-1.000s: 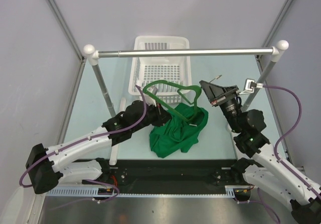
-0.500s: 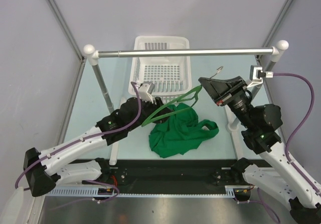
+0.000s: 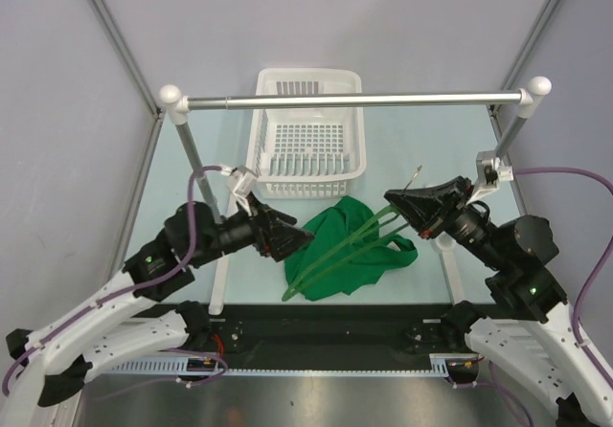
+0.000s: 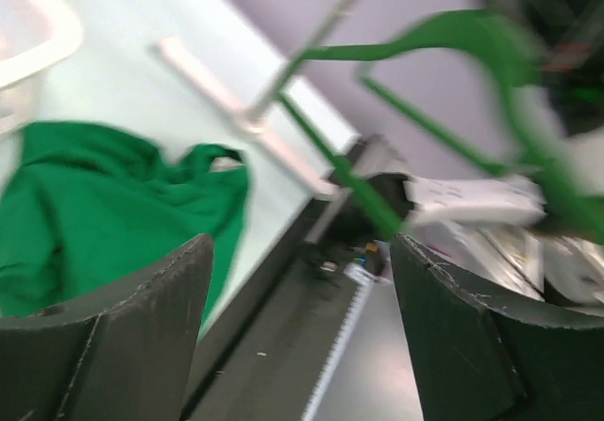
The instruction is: Remove the t-shirt from the hanger
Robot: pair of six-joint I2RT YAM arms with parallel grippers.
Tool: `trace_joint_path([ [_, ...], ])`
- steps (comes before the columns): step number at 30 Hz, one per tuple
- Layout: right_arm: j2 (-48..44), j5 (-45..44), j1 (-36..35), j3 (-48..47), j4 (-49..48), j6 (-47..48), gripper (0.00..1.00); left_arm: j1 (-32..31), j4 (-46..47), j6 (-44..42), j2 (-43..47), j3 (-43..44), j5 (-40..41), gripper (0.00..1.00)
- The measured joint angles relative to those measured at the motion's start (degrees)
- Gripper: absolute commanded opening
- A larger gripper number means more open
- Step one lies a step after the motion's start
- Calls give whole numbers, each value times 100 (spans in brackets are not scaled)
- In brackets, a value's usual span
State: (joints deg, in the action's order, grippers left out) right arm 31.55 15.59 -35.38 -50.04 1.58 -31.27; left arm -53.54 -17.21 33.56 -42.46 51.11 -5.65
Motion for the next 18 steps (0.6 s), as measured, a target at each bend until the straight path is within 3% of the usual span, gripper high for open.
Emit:
trace_joint_path([
  [4, -173, 275, 0, 28, 483, 697, 0, 0, 258, 199, 549, -87, -966, 79],
  [9, -251, 570, 0, 120, 975, 1362, 0, -85, 931, 640, 503, -103, -1862, 82],
  [18, -494, 960, 0, 175, 1340, 1816, 0, -1353, 1154, 737, -944, 118, -2105, 78],
])
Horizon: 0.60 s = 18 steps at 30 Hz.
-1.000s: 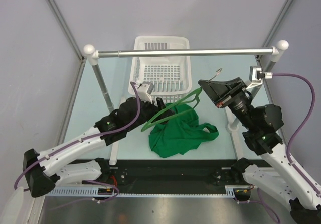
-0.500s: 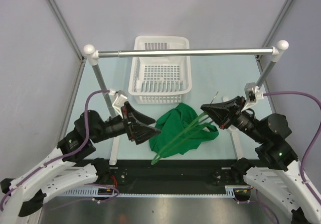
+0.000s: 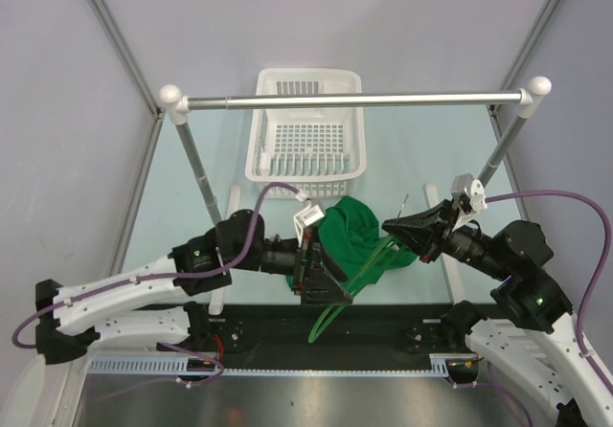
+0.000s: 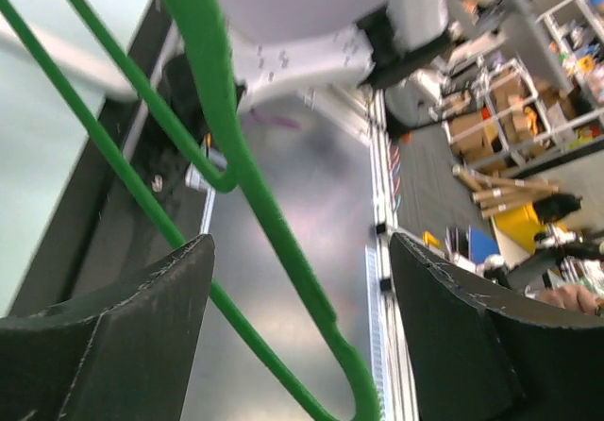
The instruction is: Remove the t-shirt from the hanger
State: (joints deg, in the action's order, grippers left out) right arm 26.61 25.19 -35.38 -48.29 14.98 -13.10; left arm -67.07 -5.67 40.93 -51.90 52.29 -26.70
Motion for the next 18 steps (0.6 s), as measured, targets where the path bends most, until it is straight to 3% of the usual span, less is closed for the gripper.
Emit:
trace_joint_path([
  [3, 35, 129, 0, -28, 116, 109, 0, -258, -136, 4, -302, 2, 48, 68],
  [5, 50, 216, 0, -39, 140, 142, 0, -345, -129, 22, -354, 2, 63, 57],
  [11, 48, 284, 0, -107, 146, 179, 0, -487, 142, 168, -358, 0, 107, 44],
  [18, 48, 339, -2, -164, 142, 160, 0, -643, 448, 304, -540, 2, 105, 42],
])
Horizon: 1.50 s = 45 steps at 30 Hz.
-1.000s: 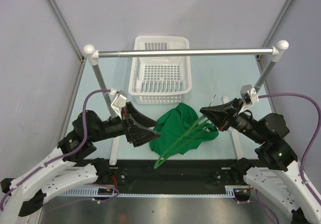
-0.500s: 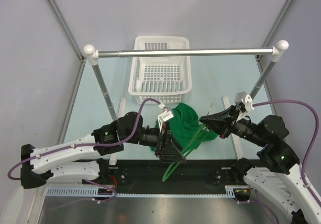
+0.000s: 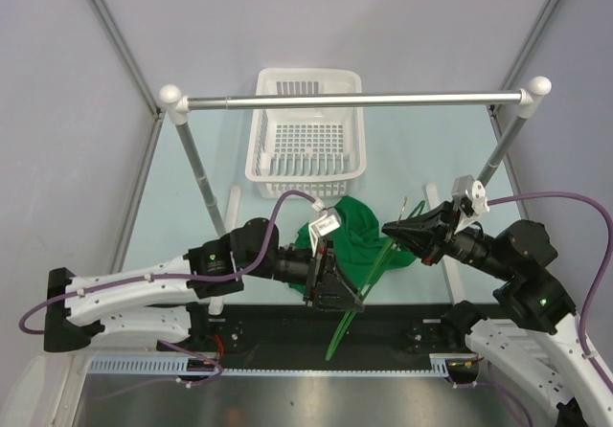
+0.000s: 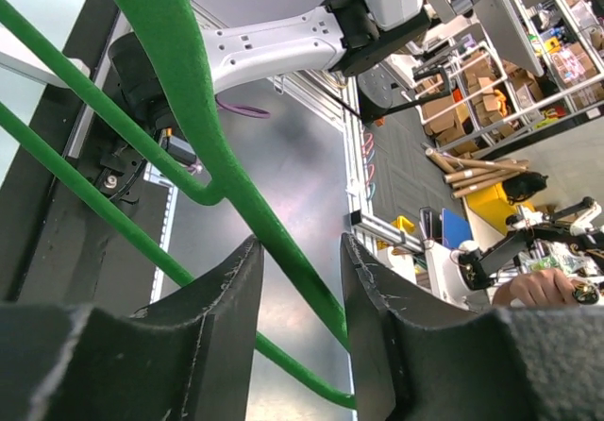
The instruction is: Remove the t-shirt from the hanger
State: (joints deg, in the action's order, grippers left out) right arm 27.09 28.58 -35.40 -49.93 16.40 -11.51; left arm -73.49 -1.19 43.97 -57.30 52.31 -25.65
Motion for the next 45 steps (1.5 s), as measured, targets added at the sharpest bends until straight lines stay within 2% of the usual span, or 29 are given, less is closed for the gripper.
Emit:
trace_joint_path([
  [1, 0, 0, 0, -4, -2, 0, 0, -11, 26, 15, -37, -2, 2, 41],
  [7, 0, -2, 0, -24, -24, -17, 0, -37, 66, 192, -146, 0, 153, 21],
  [9, -11, -11, 13, -35, -57, 24, 3, -37, 66, 284, -197, 4, 214, 5],
  [10, -13, -26, 15, -35, -50, 24, 6, -37, 68, 317, -232, 35, 227, 1],
  [12, -15, -92, 17, -35, -52, 20, 10, -44, 61, 382, -289, 105, 267, 0],
  [15, -15, -173, 26, -81, -37, -42, 31, -61, 33, 433, -332, 160, 363, 0],
  [16, -15, -186, 26, -120, -22, -74, 49, -76, 7, 452, -343, 188, 448, 0],
  [18, -26, -229, 26, -199, 13, -170, 74, -109, -66, 494, -354, 284, 629, 0],
  [19, -46, -282, 22, -247, 68, -173, 91, -138, -107, 525, -354, 341, 765, 0],
  [20, -70, -341, 20, -284, 120, -243, 99, -153, -131, 566, -352, 393, 872, 0],
  [27, -376, -1014, 22, -841, 1027, -348, 100, -197, -256, 704, -354, 741, 1460, 0],
  [36, -697, -2295, 20, -1847, 2065, -546, 100, -210, -44, 704, -684, 1307, 1547, 0],
  [45, -710, -3517, 20, -1945, 2575, -1082, 100, -212, 11, 708, -656, 1224, 1714, 0],
])
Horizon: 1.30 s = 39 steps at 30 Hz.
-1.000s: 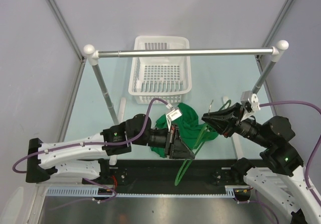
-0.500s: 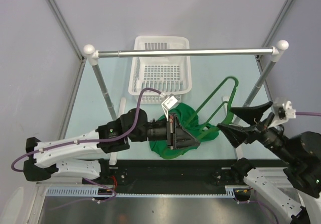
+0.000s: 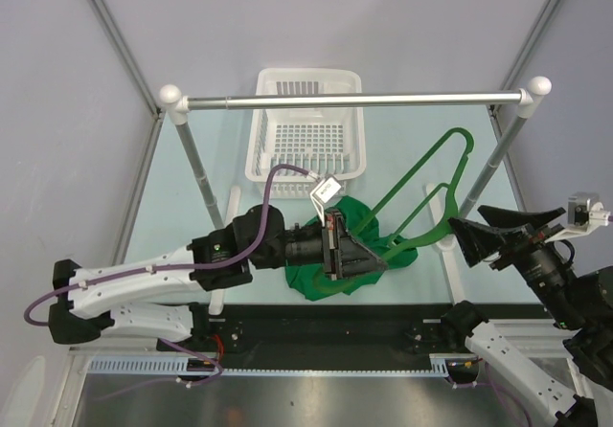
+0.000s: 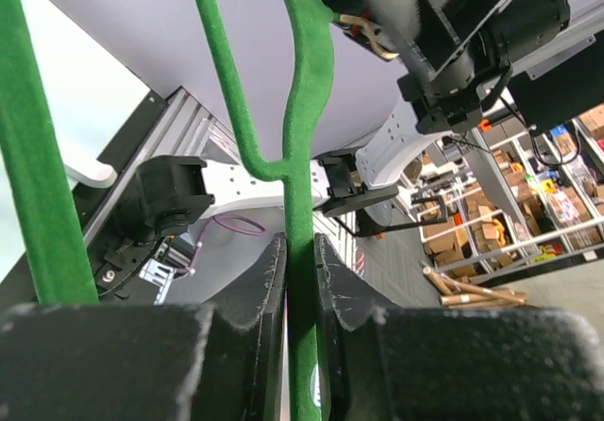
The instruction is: Remove the t-shirt from the hanger
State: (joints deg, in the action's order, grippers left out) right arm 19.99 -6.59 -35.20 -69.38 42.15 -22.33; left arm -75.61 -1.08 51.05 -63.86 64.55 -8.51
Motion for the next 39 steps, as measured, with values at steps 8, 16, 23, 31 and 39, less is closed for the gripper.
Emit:
trace_joint_path([
  [8, -94, -234, -26, -546, -149, -844, 100, -2, -4, 2, 162, -181, 203, 0],
  [16, -586, -1082, -33, -680, -131, -1349, 100, -2, 424, 310, 245, -728, 457, 0],
  [23, -651, -1626, -153, -826, 354, -1283, 100, 4, 1884, 1058, 293, -949, 588, 0],
  [31, -715, -1915, -269, -1152, 643, -1255, 99, 31, 4081, 2192, -44, -1019, 1228, 0],
  [39, -737, -1910, -269, -1228, 719, -1255, 100, 37, 5250, 3064, -1287, -994, 1554, 1],
])
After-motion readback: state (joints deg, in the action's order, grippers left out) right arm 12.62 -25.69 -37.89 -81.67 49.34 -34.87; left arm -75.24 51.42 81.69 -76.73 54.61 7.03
